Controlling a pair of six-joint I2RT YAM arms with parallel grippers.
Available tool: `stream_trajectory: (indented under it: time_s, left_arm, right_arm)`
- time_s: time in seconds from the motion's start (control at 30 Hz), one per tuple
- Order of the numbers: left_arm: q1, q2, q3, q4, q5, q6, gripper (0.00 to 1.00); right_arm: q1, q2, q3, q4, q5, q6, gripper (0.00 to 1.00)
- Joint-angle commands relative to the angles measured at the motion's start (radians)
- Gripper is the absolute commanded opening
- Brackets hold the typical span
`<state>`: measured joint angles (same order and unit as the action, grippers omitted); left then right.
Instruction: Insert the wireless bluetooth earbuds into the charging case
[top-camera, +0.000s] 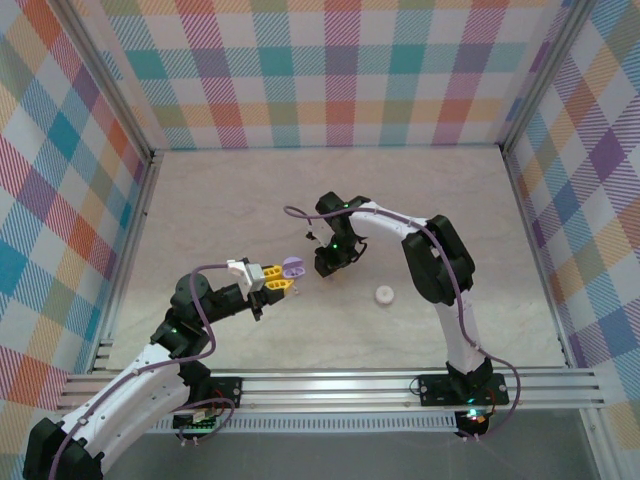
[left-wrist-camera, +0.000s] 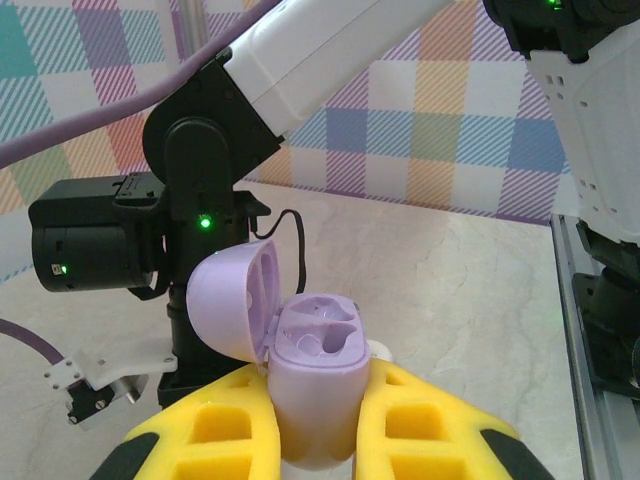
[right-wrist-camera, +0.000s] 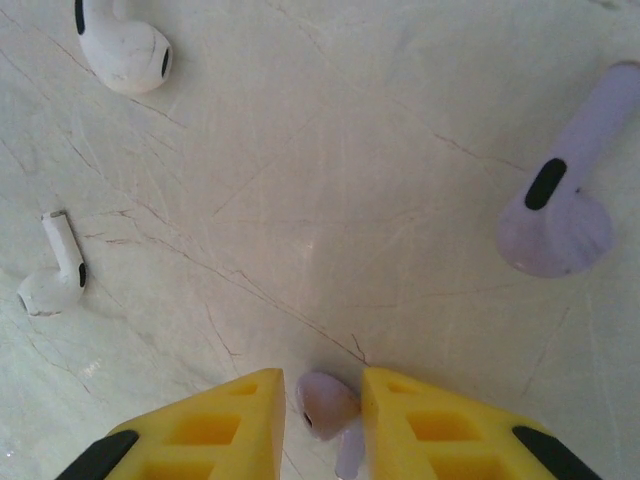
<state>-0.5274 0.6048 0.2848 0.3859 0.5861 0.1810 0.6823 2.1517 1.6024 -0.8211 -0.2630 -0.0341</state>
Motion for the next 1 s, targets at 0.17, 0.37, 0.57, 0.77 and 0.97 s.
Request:
stream_trajectory:
  time_s: [0.17,0.37,0.57,0.77,0.97]
  left_arm:
    - [0.009,-0.019,0.028,-0.009,0.026,0.020,0.00]
    - [0.009,-0.019,0.032,-0.010,0.024,0.021,0.00]
    - [0.009,-0.014,0.034,-0.012,0.026,0.021,0.00]
    - [0.009,-0.010,0.036,-0.012,0.026,0.021,0.00]
    - [0.009,-0.010,0.037,-0.017,0.026,0.021,0.00]
  right_arm:
    - [-0.018,-0.082,-0.040,0.038,-0.053,0.034,0.25]
    - [-0.020,-0.089,-0.050,0.037,-0.062,0.027,0.35]
    - [-0.017,-0.096,-0.070,0.023,-0.040,-0.043,0.43]
    - [0.000,-0.076,-0.037,-0.034,0.035,-0.132,0.39]
    - [0.019,-0.067,-0.025,-0.044,0.050,-0.135,0.38]
